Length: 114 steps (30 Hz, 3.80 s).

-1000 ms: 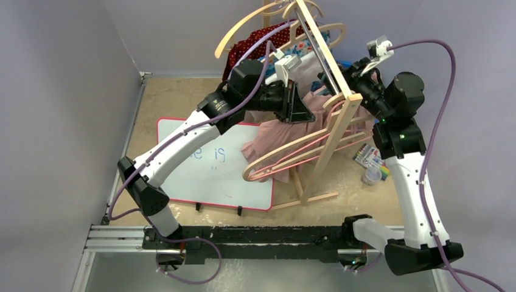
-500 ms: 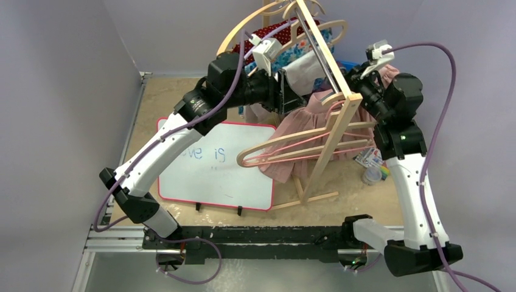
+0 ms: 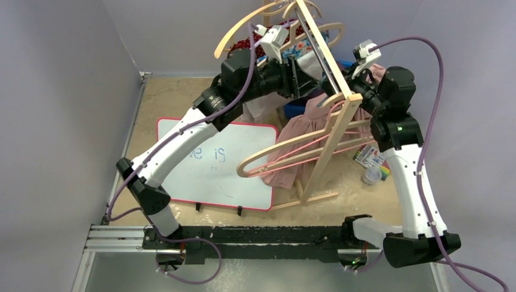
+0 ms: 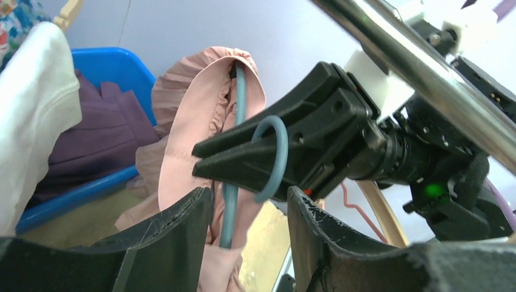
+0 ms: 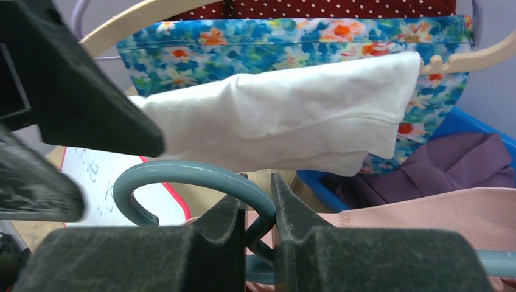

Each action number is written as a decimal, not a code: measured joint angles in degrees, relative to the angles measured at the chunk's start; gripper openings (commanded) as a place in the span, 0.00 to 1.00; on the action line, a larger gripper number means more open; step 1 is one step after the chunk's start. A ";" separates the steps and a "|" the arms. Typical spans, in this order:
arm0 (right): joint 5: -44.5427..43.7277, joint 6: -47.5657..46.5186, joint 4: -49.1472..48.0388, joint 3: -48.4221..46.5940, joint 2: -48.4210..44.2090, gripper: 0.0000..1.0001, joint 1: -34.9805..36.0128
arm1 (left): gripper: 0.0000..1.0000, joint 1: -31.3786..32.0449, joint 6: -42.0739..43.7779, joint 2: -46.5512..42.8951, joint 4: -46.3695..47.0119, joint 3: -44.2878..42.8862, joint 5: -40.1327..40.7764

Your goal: Remove the skirt from the hanger

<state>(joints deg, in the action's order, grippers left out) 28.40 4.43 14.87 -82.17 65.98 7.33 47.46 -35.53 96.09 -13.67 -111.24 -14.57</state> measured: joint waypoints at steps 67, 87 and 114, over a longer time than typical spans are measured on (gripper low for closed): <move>-34.97 3.72 23.28 -15.06 9.60 0.45 -0.22 | 0.00 3.93 7.65 4.44 -3.72 -2.25 4.35; -40.83 3.02 22.93 -12.68 5.88 0.49 -0.22 | 0.00 3.93 7.63 4.07 -4.07 -2.08 4.31; -38.75 0.39 23.96 -15.82 13.64 0.00 -12.39 | 0.00 2.80 9.70 -3.17 3.56 11.78 0.24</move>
<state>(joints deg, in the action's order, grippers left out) -10.35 4.82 38.83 -98.00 79.61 -5.06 50.26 -25.82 92.92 -10.11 -99.46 -14.33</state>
